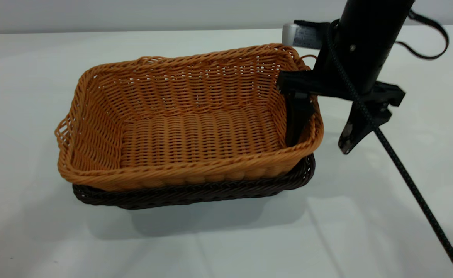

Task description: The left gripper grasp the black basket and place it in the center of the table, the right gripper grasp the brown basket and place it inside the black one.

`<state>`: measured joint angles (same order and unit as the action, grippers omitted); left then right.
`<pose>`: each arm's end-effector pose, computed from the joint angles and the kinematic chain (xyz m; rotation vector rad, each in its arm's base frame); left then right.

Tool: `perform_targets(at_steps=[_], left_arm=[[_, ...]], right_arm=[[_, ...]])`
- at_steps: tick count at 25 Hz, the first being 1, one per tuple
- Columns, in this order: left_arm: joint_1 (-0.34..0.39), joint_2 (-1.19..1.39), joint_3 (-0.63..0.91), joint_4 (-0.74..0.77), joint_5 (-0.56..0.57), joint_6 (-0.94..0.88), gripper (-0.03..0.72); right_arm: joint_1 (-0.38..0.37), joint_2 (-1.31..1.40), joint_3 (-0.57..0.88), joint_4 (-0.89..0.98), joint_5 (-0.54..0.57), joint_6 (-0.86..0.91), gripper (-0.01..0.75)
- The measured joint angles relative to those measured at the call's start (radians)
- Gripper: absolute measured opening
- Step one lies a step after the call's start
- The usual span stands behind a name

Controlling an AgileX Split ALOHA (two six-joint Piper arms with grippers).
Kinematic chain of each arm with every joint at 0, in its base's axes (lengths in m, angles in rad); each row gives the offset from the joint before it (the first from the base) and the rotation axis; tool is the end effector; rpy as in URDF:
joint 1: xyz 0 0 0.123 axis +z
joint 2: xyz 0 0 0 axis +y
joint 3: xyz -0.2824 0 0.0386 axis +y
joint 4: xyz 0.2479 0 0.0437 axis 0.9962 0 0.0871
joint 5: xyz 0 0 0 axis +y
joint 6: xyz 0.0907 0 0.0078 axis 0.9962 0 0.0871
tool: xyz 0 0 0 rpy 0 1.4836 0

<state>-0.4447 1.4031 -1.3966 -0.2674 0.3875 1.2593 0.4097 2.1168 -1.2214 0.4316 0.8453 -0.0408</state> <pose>0.2901 -0.1484 0.4236 1.2979 1.3522 0.2981 0.3240 0.1718 0.0917 0.2204 -2.9658 -0.4343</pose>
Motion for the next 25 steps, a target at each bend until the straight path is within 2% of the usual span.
perform_targets(at_steps=[8, 12, 19, 25], left_arm=[[0.0, -0.1, 0.001, 0.0, 0.028, -0.097, 0.454], [0.0, -0.189, 0.001, 0.0, 0.116, -0.197, 0.453], [0.0, -0.369, 0.001, 0.067, 0.374, -0.509, 0.453], [0.0, -0.487, 0.001, 0.202, 0.685, -0.78, 0.453]], right_arm=[[0.0, -0.111, -0.01, -0.026, 0.095, -0.001, 0.547], [0.0, -0.255, -0.047, -0.042, 0.192, -0.01, 0.54], [0.0, -0.62, -0.058, -0.163, 0.317, -0.012, 0.54], [0.0, -0.935, -0.058, -0.205, 0.396, 0.041, 0.54]])
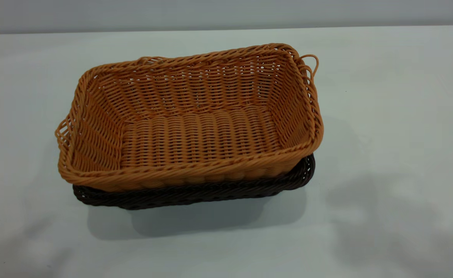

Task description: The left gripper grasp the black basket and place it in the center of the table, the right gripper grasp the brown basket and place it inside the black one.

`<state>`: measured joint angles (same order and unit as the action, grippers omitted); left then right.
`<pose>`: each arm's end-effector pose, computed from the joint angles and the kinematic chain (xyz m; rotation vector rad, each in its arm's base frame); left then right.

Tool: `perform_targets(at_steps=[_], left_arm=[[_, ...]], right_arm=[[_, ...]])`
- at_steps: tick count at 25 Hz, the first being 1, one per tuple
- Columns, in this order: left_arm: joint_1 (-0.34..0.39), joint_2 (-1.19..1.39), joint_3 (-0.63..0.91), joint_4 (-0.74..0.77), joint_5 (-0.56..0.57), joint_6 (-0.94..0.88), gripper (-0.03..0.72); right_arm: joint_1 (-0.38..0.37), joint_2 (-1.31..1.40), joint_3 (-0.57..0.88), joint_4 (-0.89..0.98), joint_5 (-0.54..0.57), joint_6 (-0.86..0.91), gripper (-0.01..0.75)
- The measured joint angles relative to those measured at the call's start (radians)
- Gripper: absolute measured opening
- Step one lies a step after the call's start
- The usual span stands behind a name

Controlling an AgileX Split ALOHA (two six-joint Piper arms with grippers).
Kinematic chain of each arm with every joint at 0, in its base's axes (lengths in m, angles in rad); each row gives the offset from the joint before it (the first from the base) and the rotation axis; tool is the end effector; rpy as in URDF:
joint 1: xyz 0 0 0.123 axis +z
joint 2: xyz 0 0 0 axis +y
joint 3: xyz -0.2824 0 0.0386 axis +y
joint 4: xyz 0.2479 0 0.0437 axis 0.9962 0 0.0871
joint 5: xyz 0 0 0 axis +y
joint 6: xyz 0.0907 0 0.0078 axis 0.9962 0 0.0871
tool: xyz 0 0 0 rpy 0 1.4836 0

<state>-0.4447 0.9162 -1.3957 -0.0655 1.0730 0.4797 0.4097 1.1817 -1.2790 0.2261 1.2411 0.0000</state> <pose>0.1223 -0.0641 0.4795 0.9281 1.8568 -0.0575 0.1898 0.1035 0.3893 -0.5173 2.6006 0.4458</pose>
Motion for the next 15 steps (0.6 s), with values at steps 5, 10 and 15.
perform_targets(at_steps=[5, 10, 15], left_arm=[[0.0, -0.046, 0.018, 0.118, 0.095, -0.207, 0.453], [0.0, -0.093, 0.159, 0.14, 0.095, -0.313, 0.453], [0.0, -0.148, 0.392, 0.139, 0.095, -0.398, 0.453]], right_arm=[[0.0, -0.214, 0.011, -0.006, 0.014, 0.009, 0.54], [0.0, -0.421, 0.16, -0.074, 0.017, 0.035, 0.54], [0.0, -0.593, 0.441, -0.155, 0.019, 0.068, 0.54]])
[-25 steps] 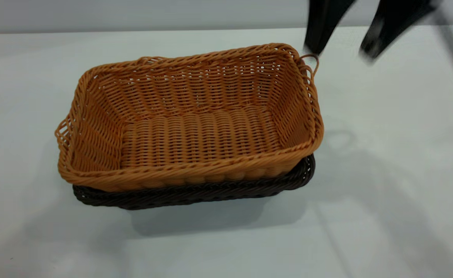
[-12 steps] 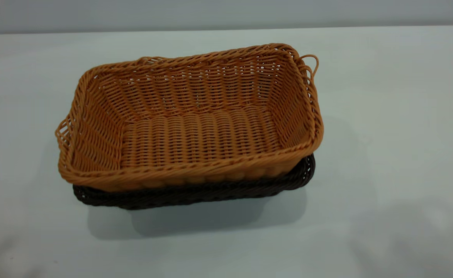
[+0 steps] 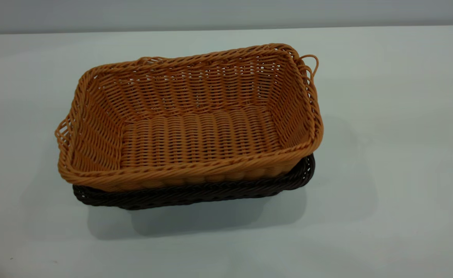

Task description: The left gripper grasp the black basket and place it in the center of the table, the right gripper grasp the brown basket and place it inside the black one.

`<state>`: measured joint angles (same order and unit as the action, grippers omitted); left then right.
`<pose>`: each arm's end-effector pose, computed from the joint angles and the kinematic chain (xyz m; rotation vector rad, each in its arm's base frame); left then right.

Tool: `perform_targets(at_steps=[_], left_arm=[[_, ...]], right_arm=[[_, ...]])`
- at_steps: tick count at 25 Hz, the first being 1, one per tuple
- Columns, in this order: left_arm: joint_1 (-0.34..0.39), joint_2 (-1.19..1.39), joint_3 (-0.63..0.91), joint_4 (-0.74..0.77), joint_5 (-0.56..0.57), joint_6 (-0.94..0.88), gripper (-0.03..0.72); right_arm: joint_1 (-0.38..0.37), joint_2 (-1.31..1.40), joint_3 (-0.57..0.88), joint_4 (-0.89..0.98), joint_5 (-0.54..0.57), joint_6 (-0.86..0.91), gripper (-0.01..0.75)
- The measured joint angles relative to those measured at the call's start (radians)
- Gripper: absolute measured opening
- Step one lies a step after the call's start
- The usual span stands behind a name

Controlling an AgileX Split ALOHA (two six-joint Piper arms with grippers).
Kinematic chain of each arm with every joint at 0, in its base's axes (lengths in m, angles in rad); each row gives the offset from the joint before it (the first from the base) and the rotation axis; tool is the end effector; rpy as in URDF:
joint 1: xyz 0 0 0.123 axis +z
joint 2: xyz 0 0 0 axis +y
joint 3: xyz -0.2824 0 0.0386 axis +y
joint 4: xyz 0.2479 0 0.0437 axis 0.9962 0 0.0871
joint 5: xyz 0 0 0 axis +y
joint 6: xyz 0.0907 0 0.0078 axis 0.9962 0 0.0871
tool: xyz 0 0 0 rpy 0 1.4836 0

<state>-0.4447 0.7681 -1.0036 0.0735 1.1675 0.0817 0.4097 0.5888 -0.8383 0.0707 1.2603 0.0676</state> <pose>0.1063 -0.0438 0.3794 0.6316 2.3292 -0.0722 0.0624 0.0338 0.3430 -0.4292 2.4777 0.2905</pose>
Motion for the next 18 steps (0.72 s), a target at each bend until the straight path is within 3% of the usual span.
perform_targets(at_steps=[7, 12, 18], left_arm=[[0.0, -0.094, 0.325, -0.061, 0.0, -0.039, 0.453], [0.0, -0.178, 0.497, -0.088, -0.045, -0.046, 0.453], [0.0, -0.256, 0.514, -0.109, -0.072, -0.053, 0.453]], right_arm=[[0.0, -0.161, 0.351, -0.015, -0.104, 0.002, 0.54], [0.0, -0.172, 0.373, -0.021, -0.141, 0.002, 0.54], [0.0, -0.172, 0.376, -0.022, -0.141, 0.002, 0.539]])
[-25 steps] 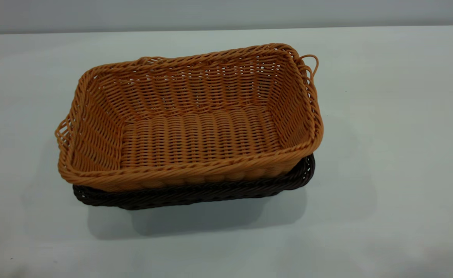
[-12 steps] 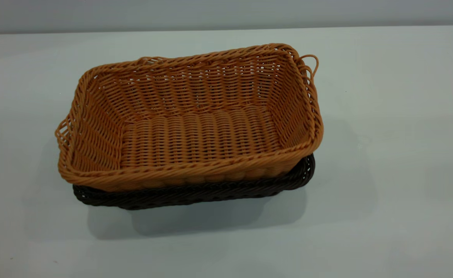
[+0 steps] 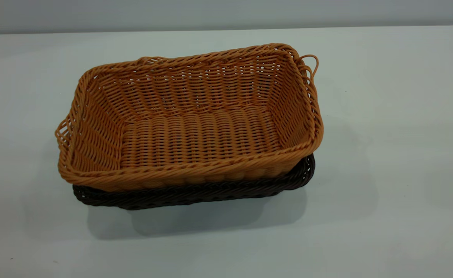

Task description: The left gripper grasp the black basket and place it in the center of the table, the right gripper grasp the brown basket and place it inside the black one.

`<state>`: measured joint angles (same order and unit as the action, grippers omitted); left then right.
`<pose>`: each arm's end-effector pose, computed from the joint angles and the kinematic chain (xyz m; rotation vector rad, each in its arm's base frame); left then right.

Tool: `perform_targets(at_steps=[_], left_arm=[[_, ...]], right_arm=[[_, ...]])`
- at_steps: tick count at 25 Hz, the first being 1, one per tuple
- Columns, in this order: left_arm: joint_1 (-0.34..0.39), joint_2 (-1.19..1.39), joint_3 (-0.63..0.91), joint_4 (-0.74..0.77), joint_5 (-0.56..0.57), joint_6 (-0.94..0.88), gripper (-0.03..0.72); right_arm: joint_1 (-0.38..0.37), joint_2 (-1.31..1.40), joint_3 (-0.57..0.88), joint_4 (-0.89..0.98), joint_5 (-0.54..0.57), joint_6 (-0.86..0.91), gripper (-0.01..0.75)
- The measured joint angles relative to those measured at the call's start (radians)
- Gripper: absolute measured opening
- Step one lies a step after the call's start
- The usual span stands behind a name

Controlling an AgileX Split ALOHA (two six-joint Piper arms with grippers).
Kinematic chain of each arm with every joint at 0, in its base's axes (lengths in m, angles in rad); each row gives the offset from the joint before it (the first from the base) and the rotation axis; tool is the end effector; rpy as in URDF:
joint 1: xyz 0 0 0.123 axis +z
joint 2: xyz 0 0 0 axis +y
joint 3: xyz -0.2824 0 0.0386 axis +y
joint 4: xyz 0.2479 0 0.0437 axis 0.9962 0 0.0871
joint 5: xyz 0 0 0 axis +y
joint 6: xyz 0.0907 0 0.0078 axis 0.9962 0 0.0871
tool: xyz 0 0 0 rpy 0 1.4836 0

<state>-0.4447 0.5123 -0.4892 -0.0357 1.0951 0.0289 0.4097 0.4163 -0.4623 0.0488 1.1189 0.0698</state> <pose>0.0604 -0.0320 0.2549 0.6036 2.5433 -0.1956 0.0471 0.0248 0.2517 -0.4251 2.5386 0.2470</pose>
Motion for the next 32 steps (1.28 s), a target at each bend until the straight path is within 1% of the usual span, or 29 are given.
perform_targets(at_steps=[8, 9, 10, 12, 14, 15, 17, 19, 22, 24, 28, 32], left_arm=[[0.0, -0.106, 0.0, -0.004, 0.0, -0.002, 0.453], [0.0, -0.119, 0.0, -0.004, 0.0, -0.003, 0.453], [0.0, -0.129, 0.0, -0.004, 0.001, -0.004, 0.453], [0.014, -0.145, 0.0, -0.007, 0.002, -0.004, 0.453], [0.069, -0.151, 0.0, -0.009, 0.004, -0.003, 0.453], [0.11, -0.153, 0.0, -0.009, 0.004, -0.003, 0.453], [0.201, -0.159, 0.0, -0.009, 0.004, -0.003, 0.453], [0.278, -0.178, 0.002, -0.009, 0.004, -0.003, 0.453], [0.365, -0.228, 0.003, -0.008, 0.005, -0.003, 0.453], [0.403, -0.264, 0.004, -0.008, 0.007, -0.003, 0.453], [0.452, -0.342, 0.004, -0.008, 0.012, -0.003, 0.453], [0.462, -0.435, 0.004, -0.008, 0.013, -0.003, 0.453]], right_arm=[[-0.008, -0.017, 0.0, 0.0, 0.0, 0.0, 0.54], [-0.026, -0.032, 0.0, 0.004, 0.0, 0.0, 0.54], [-0.059, -0.048, 0.0, 0.01, 0.0, 0.0, 0.54], [-0.142, -0.075, 0.0, 0.022, 0.0, 0.0, 0.54], [-0.238, -0.117, 0.0, 0.028, 0.0, 0.0, 0.54], [-0.277, -0.147, 0.0, 0.028, 0.0, 0.0, 0.54], [-0.33, -0.223, 0.0, 0.028, 0.001, 0.0, 0.54], [-0.361, -0.302, 0.0, 0.028, 0.003, 0.0, 0.54], [-0.365, -0.413, 0.0, 0.028, 0.008, 0.0, 0.54], [-0.366, -0.432, 0.0, 0.029, 0.012, 0.0, 0.54], [-0.366, -0.432, 0.0, 0.031, 0.012, 0.0, 0.54], [-0.366, -0.432, 0.0, 0.031, 0.012, 0.0, 0.54]])
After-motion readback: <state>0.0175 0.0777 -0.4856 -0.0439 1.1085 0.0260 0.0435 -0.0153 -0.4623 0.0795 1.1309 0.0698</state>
